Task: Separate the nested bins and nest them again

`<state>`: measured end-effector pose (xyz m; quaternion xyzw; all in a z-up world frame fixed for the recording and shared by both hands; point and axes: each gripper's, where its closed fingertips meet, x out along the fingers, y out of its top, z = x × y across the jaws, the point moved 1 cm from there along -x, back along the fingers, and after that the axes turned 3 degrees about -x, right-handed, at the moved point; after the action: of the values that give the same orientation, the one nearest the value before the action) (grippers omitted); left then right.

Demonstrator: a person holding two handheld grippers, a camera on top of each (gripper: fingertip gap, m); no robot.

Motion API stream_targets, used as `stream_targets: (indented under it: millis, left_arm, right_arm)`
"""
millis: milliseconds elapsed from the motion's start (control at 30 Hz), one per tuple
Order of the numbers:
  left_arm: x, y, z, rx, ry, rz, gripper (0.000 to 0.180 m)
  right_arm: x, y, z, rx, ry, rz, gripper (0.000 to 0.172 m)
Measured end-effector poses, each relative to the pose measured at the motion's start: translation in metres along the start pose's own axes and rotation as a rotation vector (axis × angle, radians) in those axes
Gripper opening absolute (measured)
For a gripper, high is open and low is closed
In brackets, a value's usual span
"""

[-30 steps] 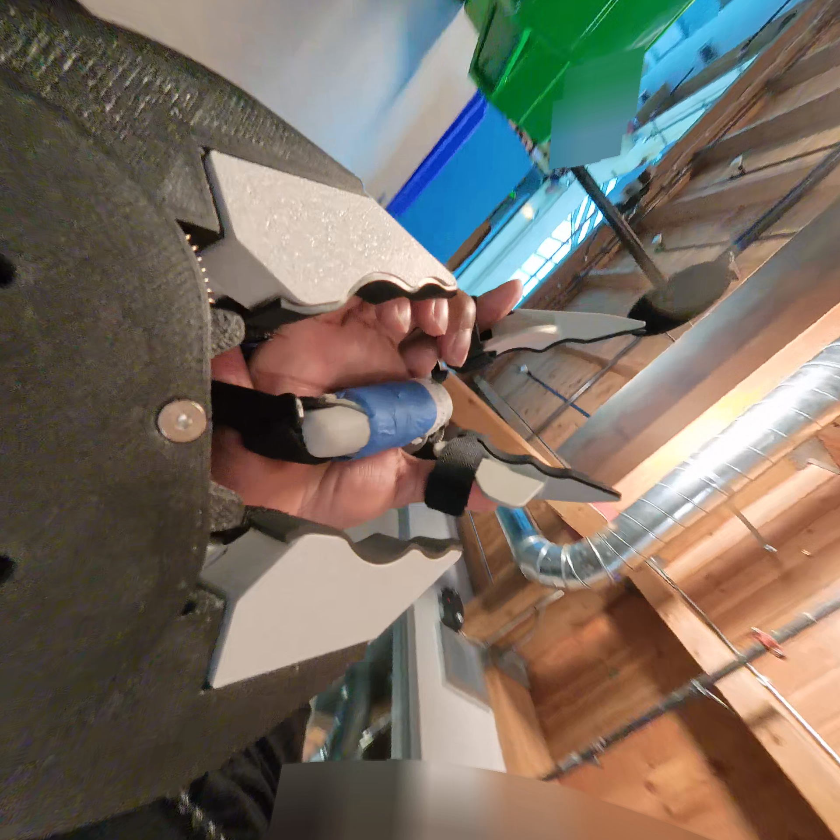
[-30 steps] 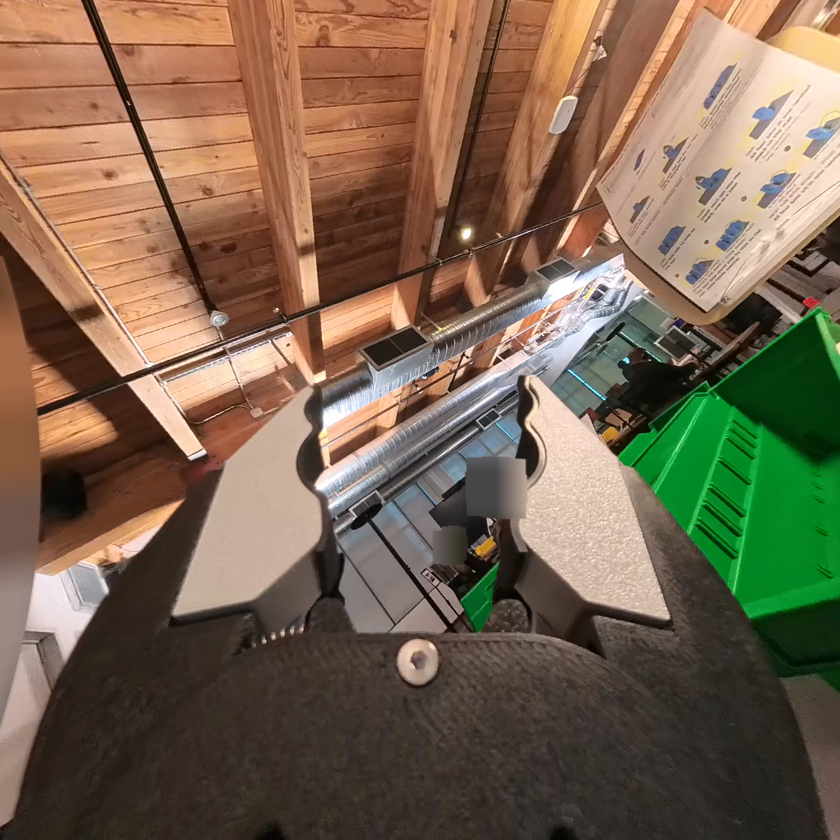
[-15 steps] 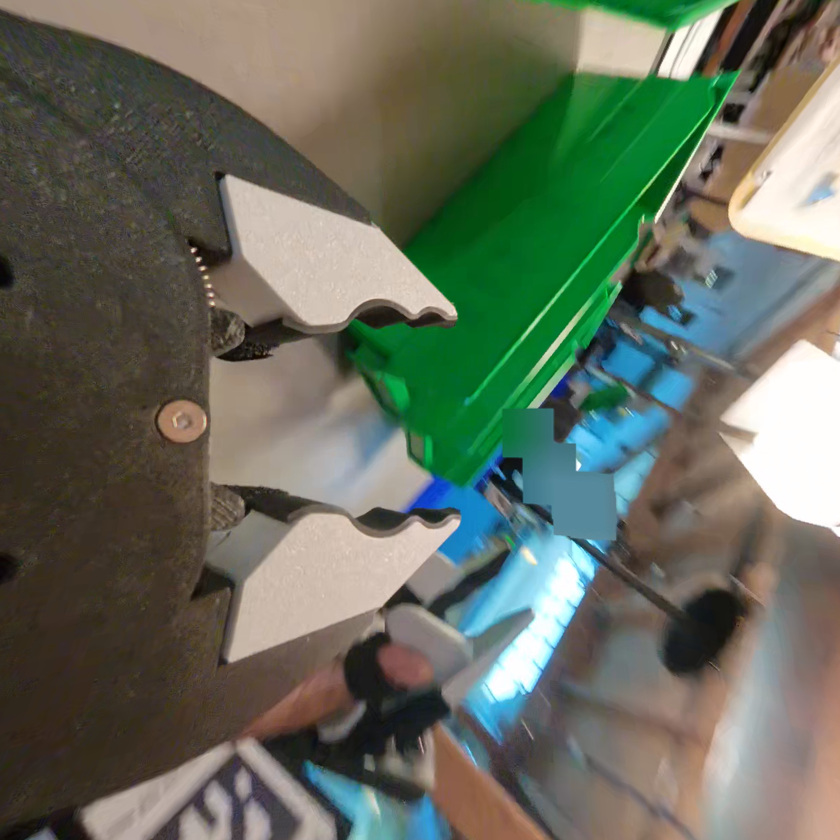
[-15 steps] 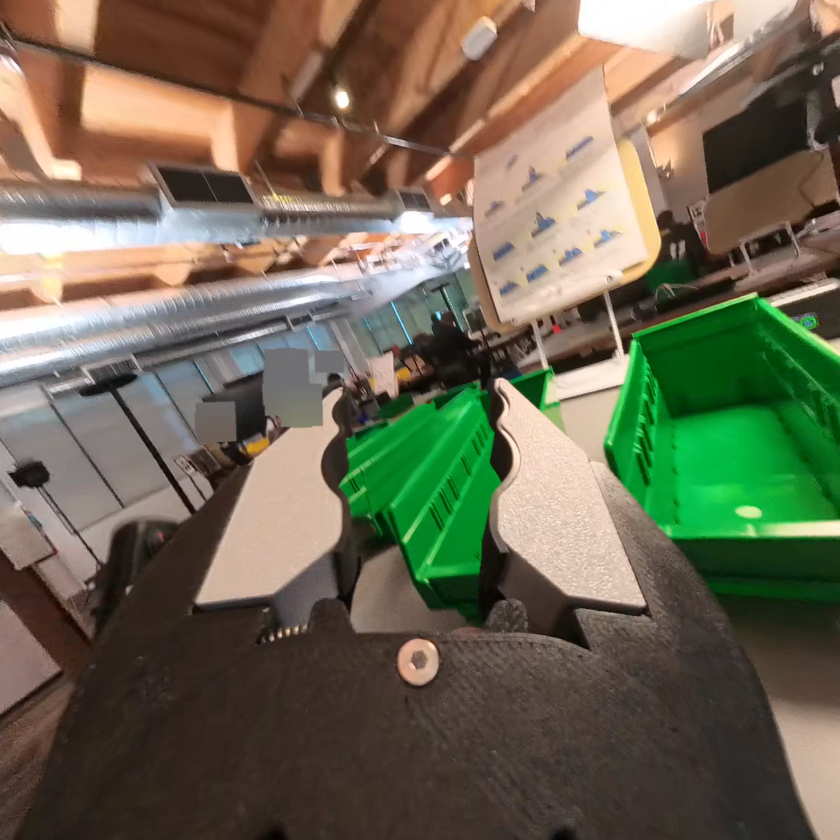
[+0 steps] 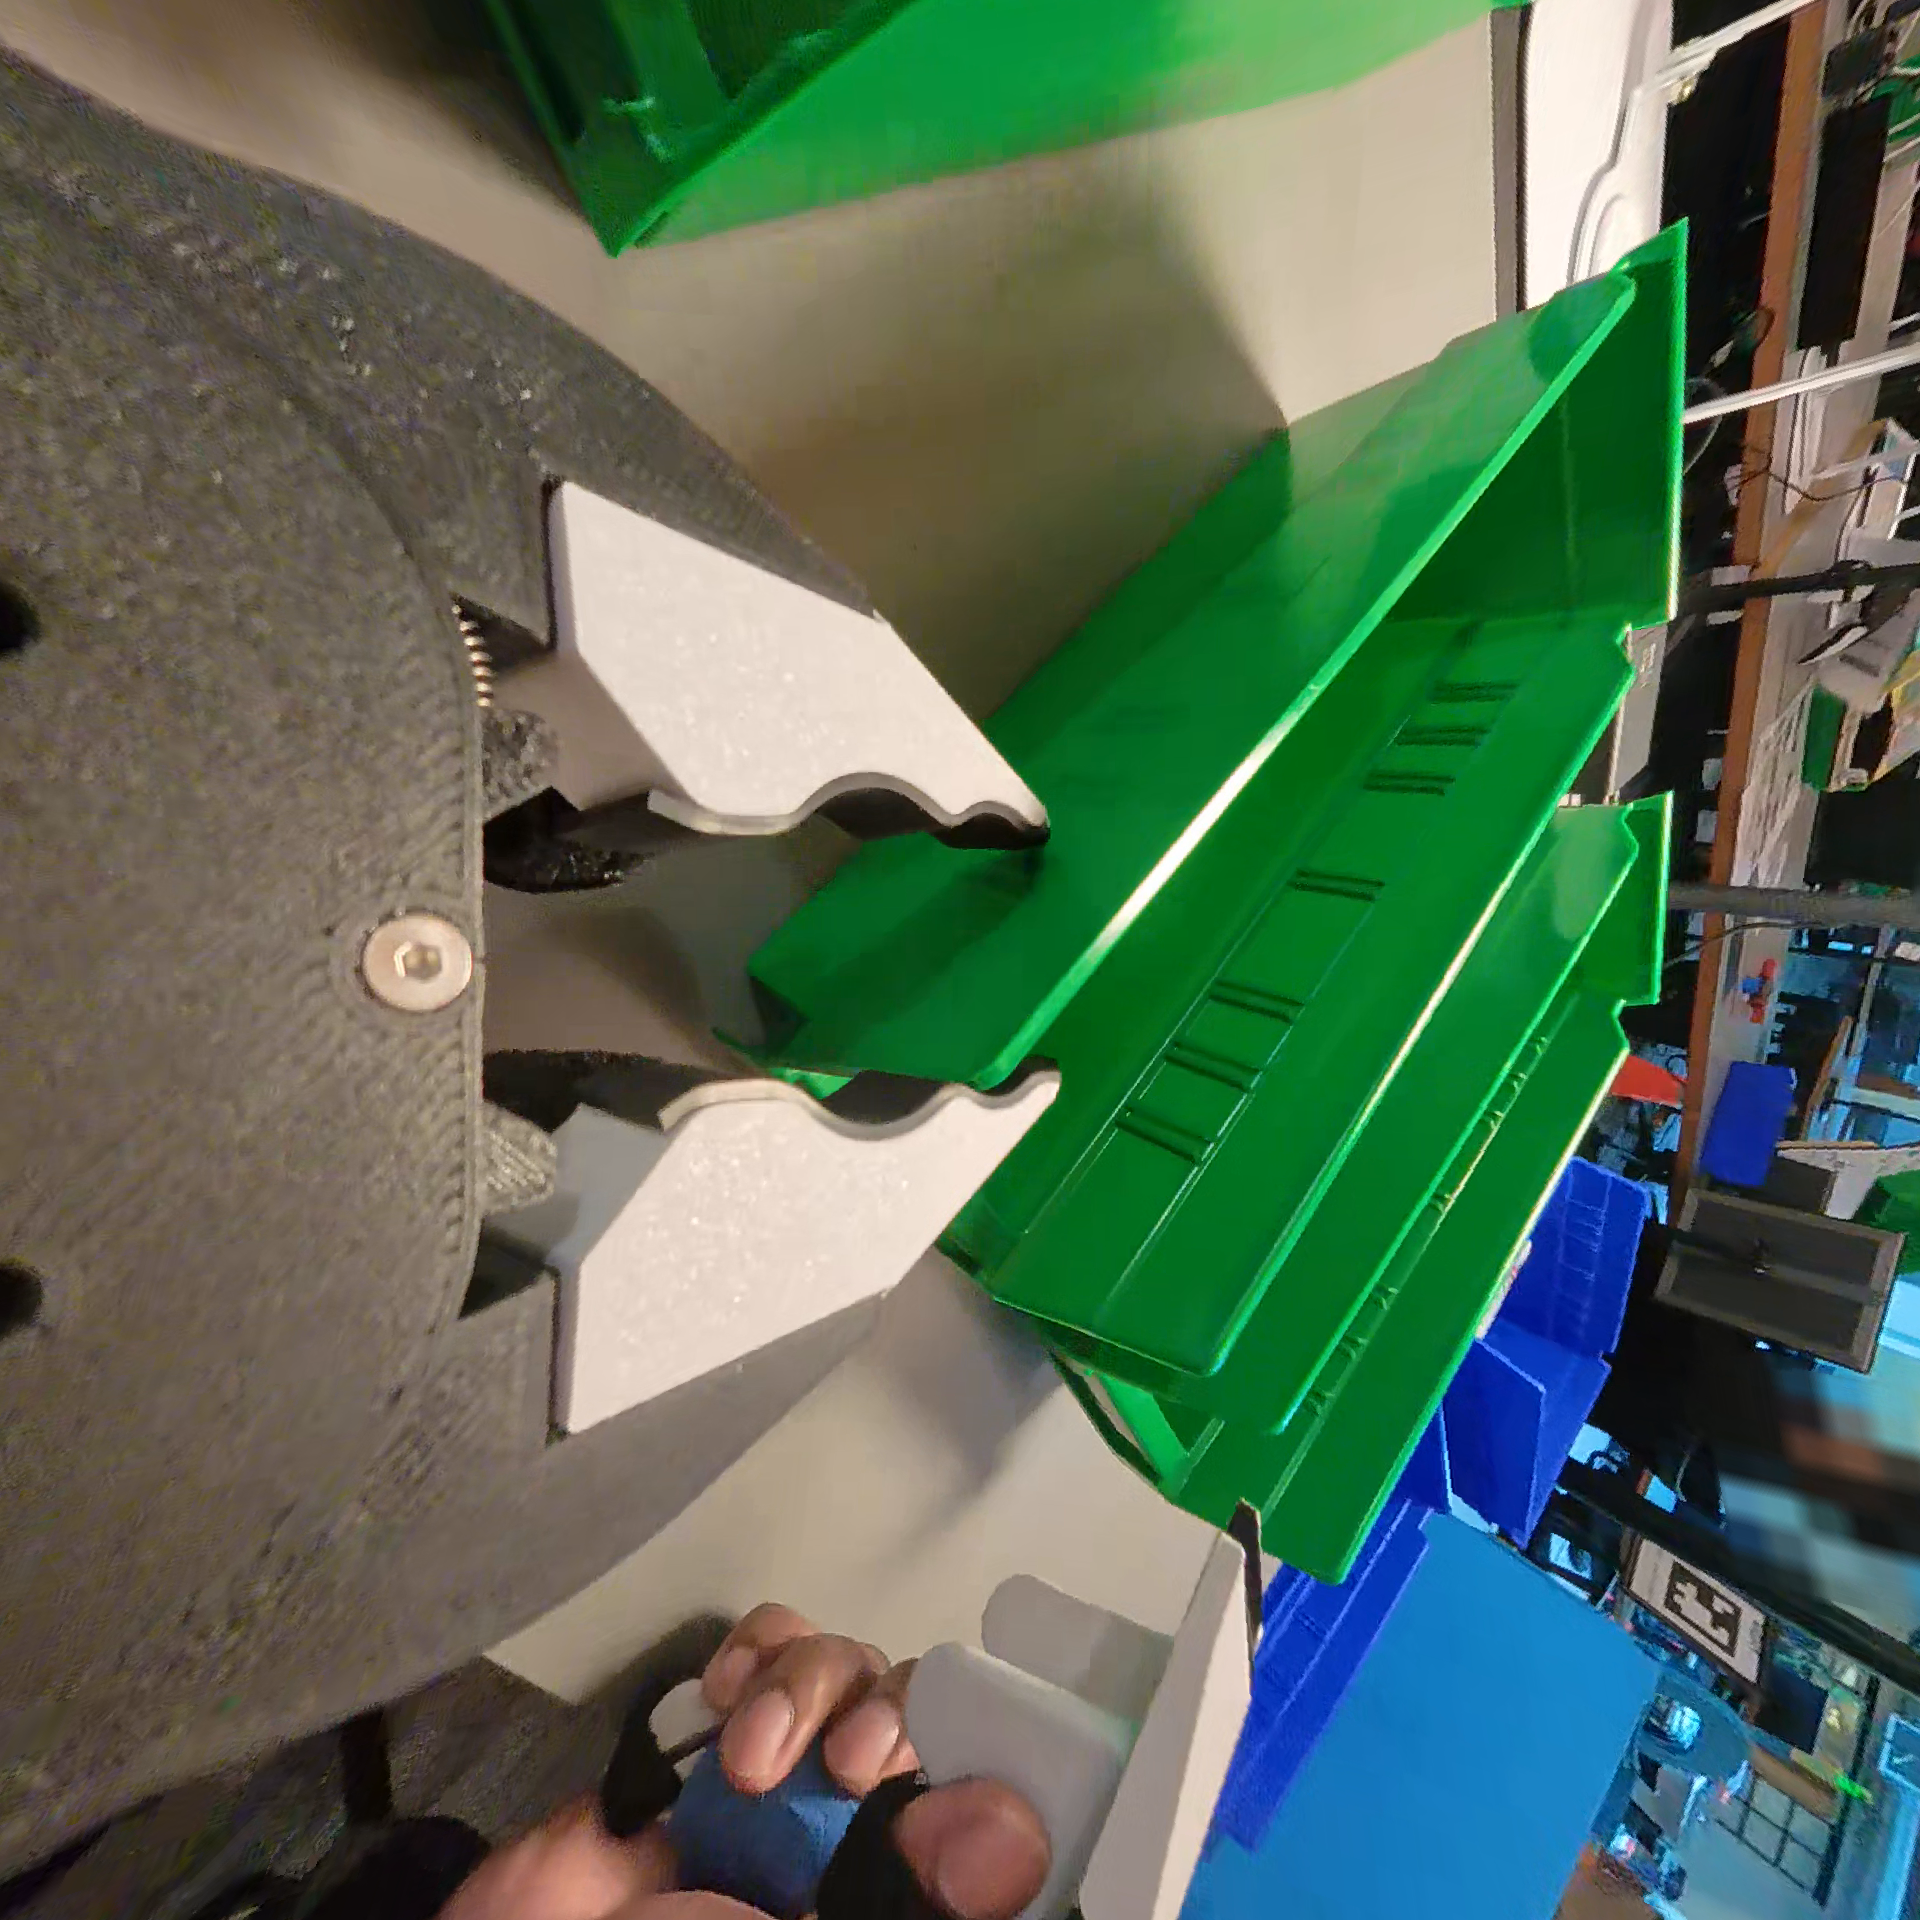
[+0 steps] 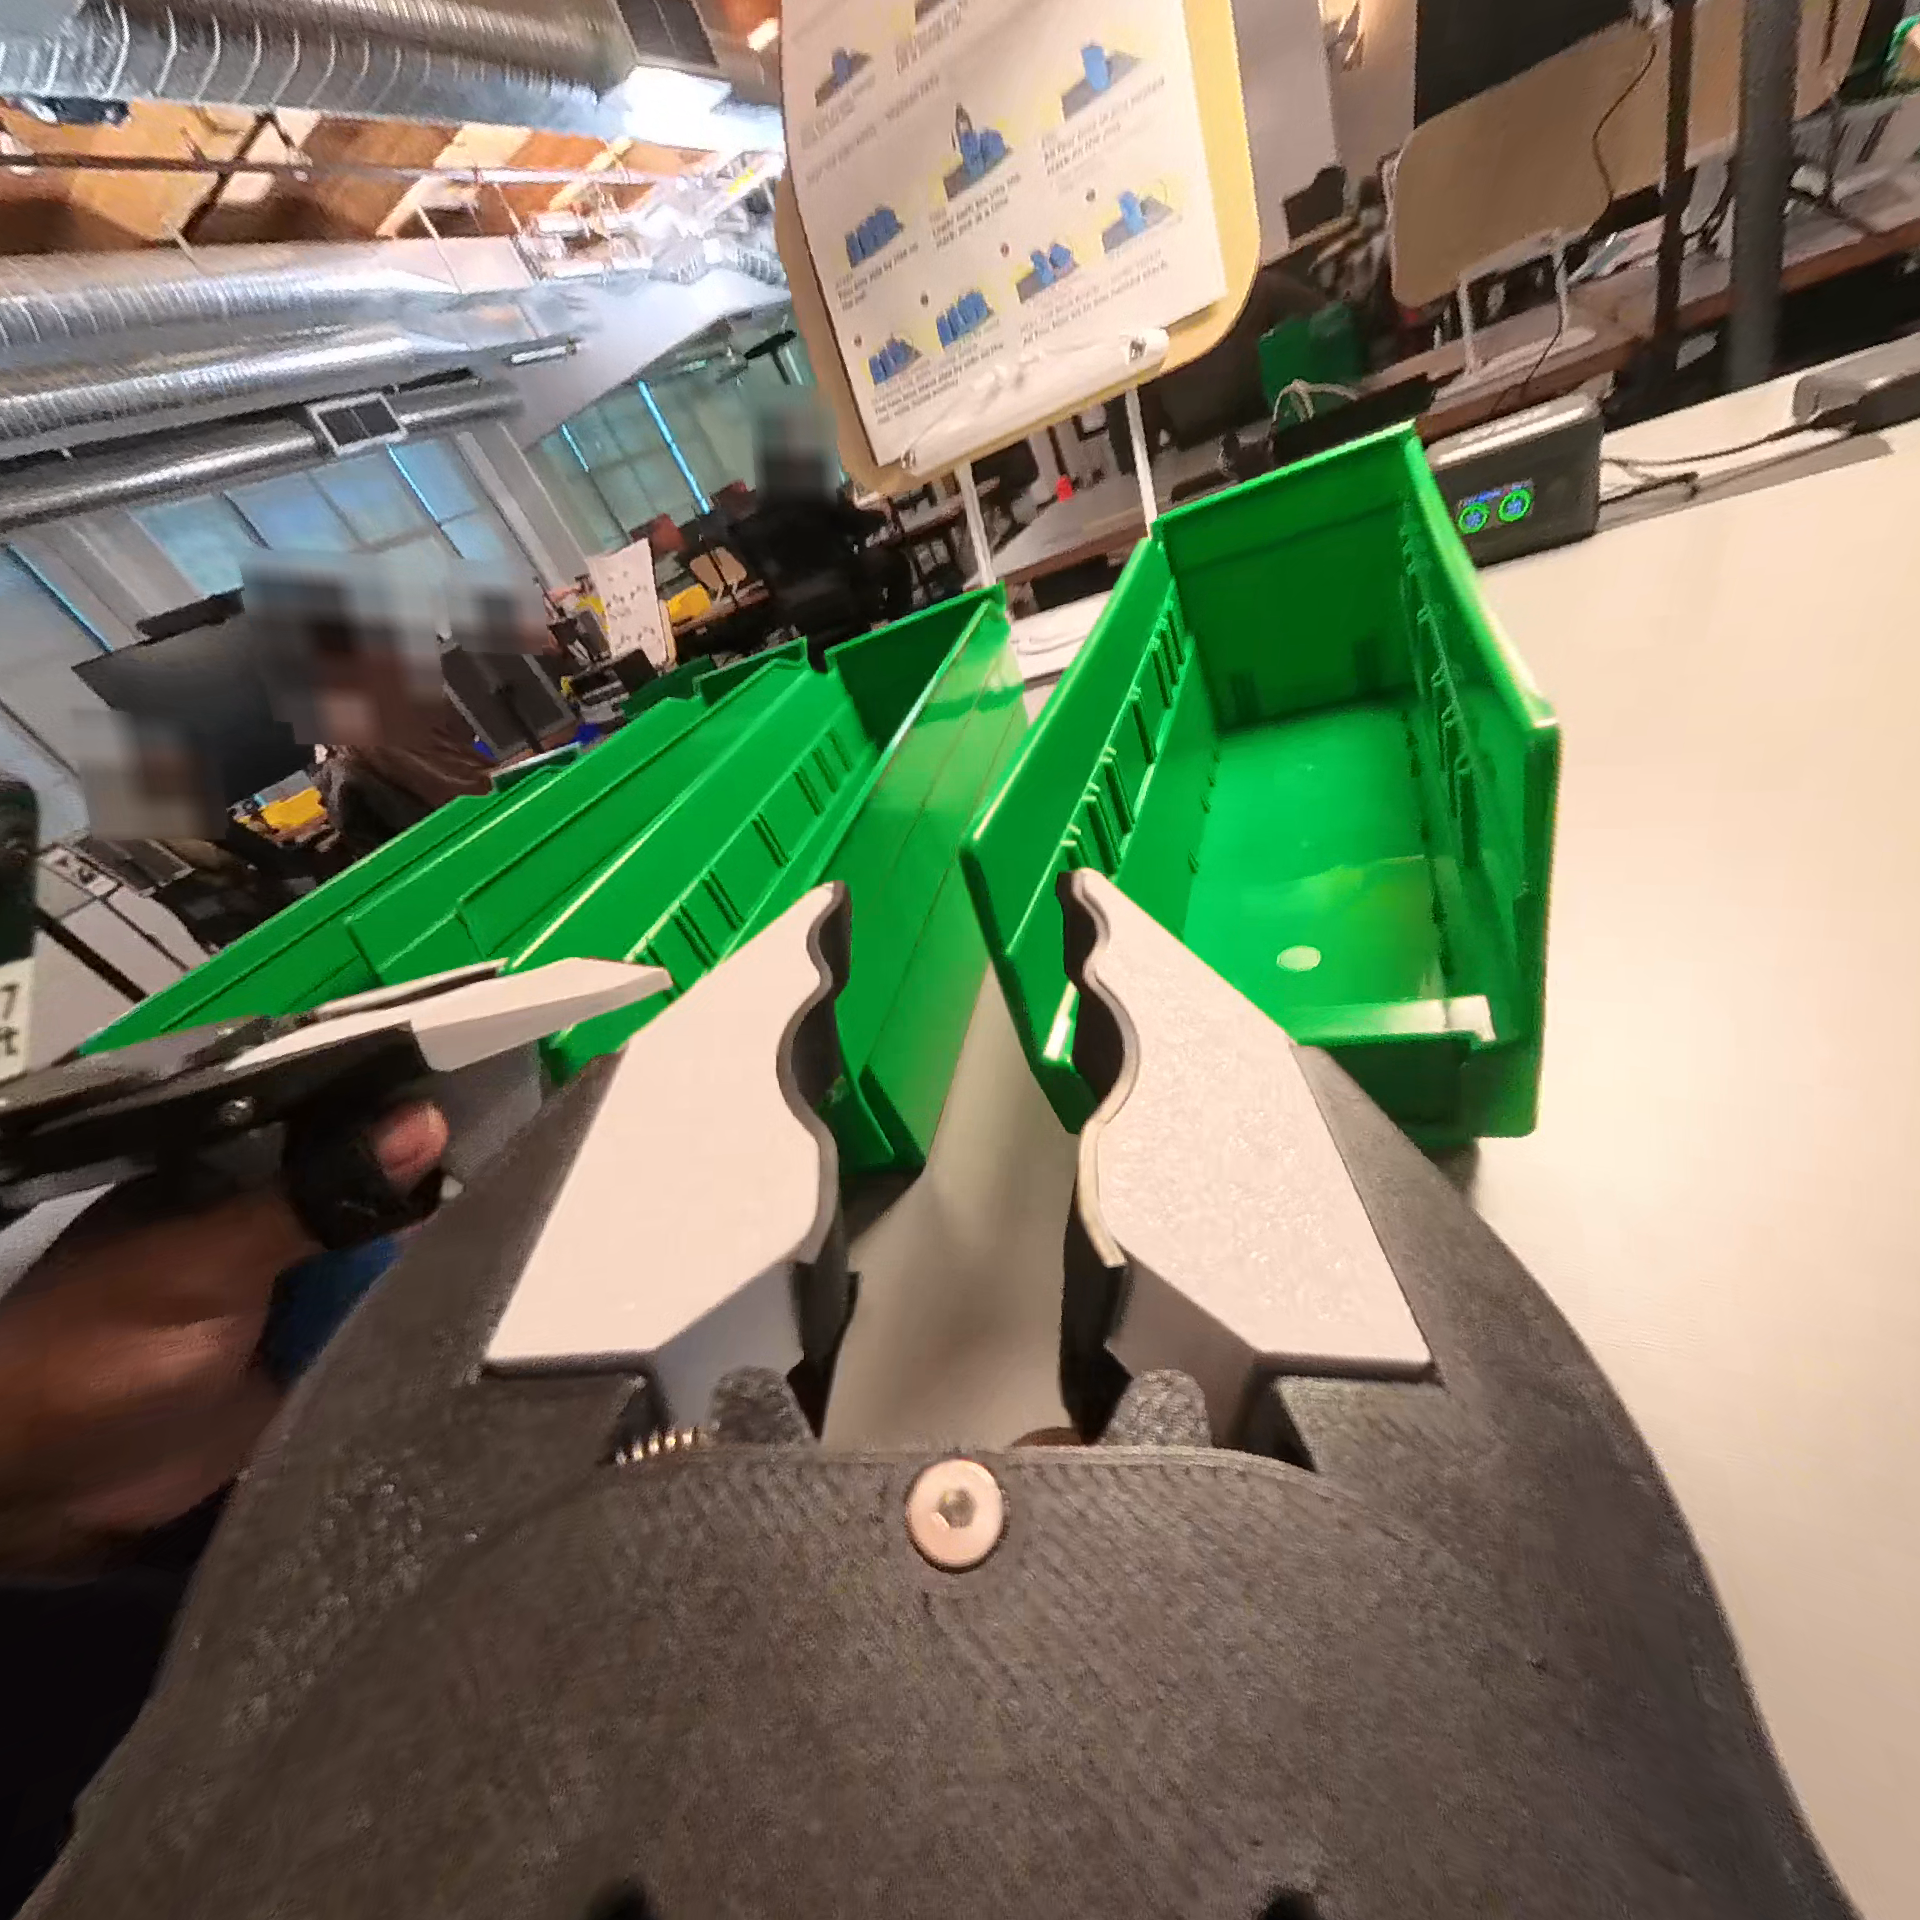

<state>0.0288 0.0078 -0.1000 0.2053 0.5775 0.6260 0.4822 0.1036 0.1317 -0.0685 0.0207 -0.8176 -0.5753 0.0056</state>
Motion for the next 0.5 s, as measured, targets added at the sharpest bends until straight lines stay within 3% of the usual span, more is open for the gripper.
stream_targets:
  millis: [200,367,500]
  left_arm:
    - [0.01,0.006,-0.006,0.003,-0.007,-0.008,0.033]
    - [0.004,0.005,0.002,-0.044,-0.072,-0.014,0.054]
    - [-0.032,0.019,-0.014,-0.04,-0.034,0.026,0.067]
  right_arm:
    - [0.016,-0.011,0.004,-0.043,-0.027,-0.095,0.036]
    - [0.017,-0.008,0.002,-0.047,-0.02,-0.081,0.036]
    - [0.011,-0.007,0.003,-0.01,0.001,-0.053,0.036]
